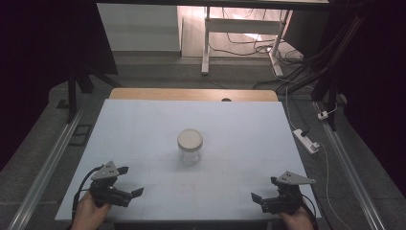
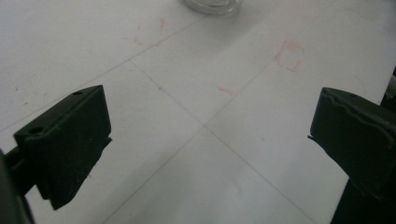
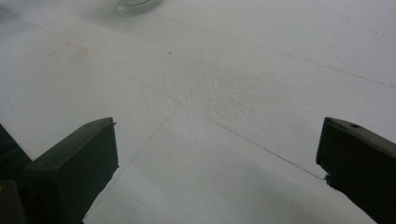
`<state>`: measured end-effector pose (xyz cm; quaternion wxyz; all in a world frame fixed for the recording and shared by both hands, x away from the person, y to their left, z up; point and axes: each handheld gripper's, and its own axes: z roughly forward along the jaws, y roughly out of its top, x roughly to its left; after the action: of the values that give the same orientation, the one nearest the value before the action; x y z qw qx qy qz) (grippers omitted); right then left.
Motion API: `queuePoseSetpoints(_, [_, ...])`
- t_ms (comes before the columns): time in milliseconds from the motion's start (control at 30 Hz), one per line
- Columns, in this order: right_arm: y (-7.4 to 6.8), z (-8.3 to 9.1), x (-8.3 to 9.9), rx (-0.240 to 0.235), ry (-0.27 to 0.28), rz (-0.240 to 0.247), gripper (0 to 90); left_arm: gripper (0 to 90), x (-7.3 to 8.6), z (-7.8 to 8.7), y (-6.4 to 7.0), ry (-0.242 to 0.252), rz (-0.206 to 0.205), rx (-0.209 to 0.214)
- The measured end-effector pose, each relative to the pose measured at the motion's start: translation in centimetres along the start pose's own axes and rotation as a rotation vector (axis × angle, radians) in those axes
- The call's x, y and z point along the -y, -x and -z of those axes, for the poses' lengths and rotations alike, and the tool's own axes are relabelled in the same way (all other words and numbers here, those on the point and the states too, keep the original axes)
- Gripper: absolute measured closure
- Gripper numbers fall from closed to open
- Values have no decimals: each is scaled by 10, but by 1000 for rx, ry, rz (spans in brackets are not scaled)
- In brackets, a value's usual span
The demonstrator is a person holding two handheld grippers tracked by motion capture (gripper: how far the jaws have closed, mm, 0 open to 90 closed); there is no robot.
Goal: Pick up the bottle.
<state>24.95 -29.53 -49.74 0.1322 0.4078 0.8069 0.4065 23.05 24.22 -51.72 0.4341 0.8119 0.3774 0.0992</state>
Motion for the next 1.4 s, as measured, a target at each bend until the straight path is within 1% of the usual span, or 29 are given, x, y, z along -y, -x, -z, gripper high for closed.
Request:
queuePoseSetpoints(100, [0,0,0,2,-1,3,0,0,-5,-6,0,-6,-13,-5])
queuePoseSetpoints(133, [0,0,0,2,-1,4,0,0,-9,-10,0,-10,-26,-5])
queuePoseSetpoints(167, [0,0,0,3,-2,6,0,0,-9,-10,0,-10,-26,-5])
queuePoseSetpoints(233, [0,0,0,5,-3,8,0,0,-16,-17,1,-18,-39,-7])
queuePoseSetpoints(267, [0,0,0,5,-3,8,0,0,-16,-17,1,-18,-39,-7])
queuePoseSetpoints(367, [0,-1,0,6,-4,8,0,0,-24,-25,0,-26,-46,-1])
queuePoseSetpoints(500, [0,-1,0,6,-4,7,0,0,-30,-31,-1,-36,-58,-1])
queuePoseSetpoints(567, [0,-1,0,6,-4,7,0,0,-33,-35,-2,-44,-64,7])
queuePoseSetpoints(667, [0,-1,0,6,-5,7,0,0,-40,-41,-3,-65,-94,3])
queuePoseSetpoints(833, [0,-1,0,7,-5,7,0,0,-50,-55,-5,-82,-112,34])
queuePoseSetpoints(900, [0,-1,0,7,-5,6,0,0,-56,-62,-7,-91,-114,40])
queuePoseSetpoints(933, [0,-1,0,7,-5,6,0,0,-56,-62,-7,-91,-114,40])
queuePoseSetpoints(1067, [0,-1,0,8,-5,7,0,0,-65,-72,-10,-106,-105,41])
queuePoseSetpoints(1233, [0,-1,0,7,-5,5,0,0,-76,-80,-10,-114,-124,33])
queuePoseSetpoints(1267, [0,-1,0,7,-6,5,0,0,-80,-84,-10,-118,-127,36])
queuePoseSetpoints(1400, [0,-1,0,7,-8,7,0,0,-86,-89,-11,-120,-135,48])
